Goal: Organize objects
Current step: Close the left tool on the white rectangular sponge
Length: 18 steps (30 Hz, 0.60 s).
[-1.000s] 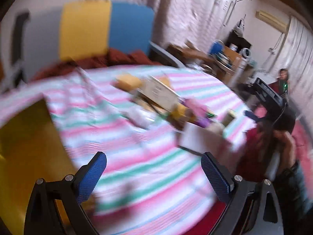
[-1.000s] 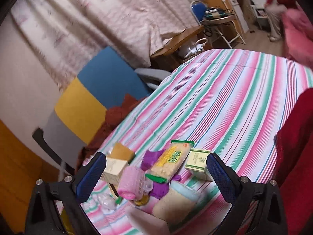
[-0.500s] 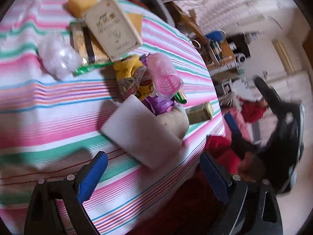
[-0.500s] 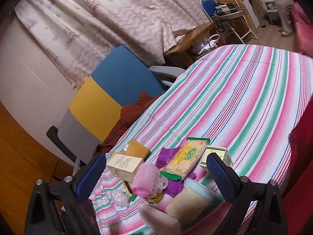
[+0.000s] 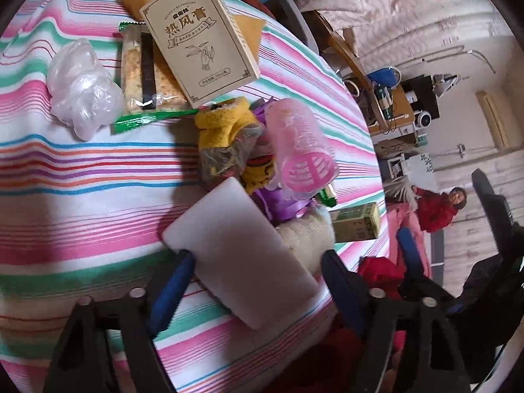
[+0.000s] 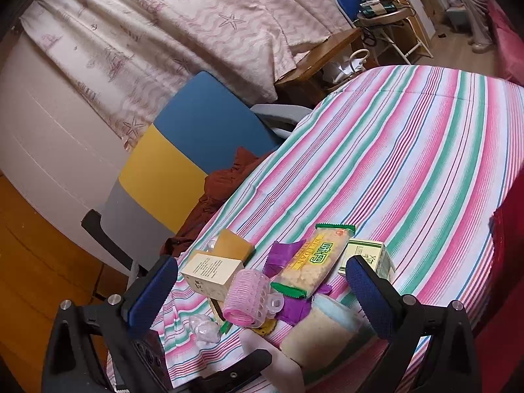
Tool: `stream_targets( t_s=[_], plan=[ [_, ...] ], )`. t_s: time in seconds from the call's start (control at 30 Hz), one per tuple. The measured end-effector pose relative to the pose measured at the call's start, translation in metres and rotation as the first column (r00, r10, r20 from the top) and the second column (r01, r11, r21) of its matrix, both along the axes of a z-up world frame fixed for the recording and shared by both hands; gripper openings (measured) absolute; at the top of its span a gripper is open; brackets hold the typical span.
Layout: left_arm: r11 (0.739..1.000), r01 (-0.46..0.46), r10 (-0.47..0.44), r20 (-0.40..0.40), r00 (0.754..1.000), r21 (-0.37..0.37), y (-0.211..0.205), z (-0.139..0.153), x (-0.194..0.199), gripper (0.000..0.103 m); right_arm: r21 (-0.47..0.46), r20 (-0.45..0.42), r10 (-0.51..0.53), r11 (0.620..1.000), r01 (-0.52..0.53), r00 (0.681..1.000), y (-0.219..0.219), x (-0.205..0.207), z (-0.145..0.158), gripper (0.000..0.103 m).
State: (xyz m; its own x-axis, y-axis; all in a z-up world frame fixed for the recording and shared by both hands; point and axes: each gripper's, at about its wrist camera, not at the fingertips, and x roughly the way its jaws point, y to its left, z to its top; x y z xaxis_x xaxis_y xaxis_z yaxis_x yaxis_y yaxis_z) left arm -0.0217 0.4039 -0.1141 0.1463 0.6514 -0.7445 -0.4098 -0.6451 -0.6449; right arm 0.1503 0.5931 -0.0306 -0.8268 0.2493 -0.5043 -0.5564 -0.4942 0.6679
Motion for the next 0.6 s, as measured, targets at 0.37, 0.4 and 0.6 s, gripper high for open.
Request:
stream_targets(
  t_s=[0.37,0.4,0.6],
  plan=[
    [0.997,-0.073,0.071,0.162,0.984,0.008,-0.043,-0.002,-0.002,0.075,0.002,0.017,-0.021,1.0,0.021,1.0,-0.001,0.0,0.001,0.103],
    [0.997,-0.074,0.071,0.175,0.982,0.009,-0.039,-0.003,-0.001,0.075,0.0,0.014,-0.024,1.0,0.024,1.0,-0.001,0.001,0.001,0.103],
    [0.998,-0.06,0.06,0.145,0.988,-0.008,-0.008,-0.004,0.001,0.078,-0.008,0.003,-0.02,1.0,0.02,1.0,0.0,0.002,0.001,0.103]
  ],
)
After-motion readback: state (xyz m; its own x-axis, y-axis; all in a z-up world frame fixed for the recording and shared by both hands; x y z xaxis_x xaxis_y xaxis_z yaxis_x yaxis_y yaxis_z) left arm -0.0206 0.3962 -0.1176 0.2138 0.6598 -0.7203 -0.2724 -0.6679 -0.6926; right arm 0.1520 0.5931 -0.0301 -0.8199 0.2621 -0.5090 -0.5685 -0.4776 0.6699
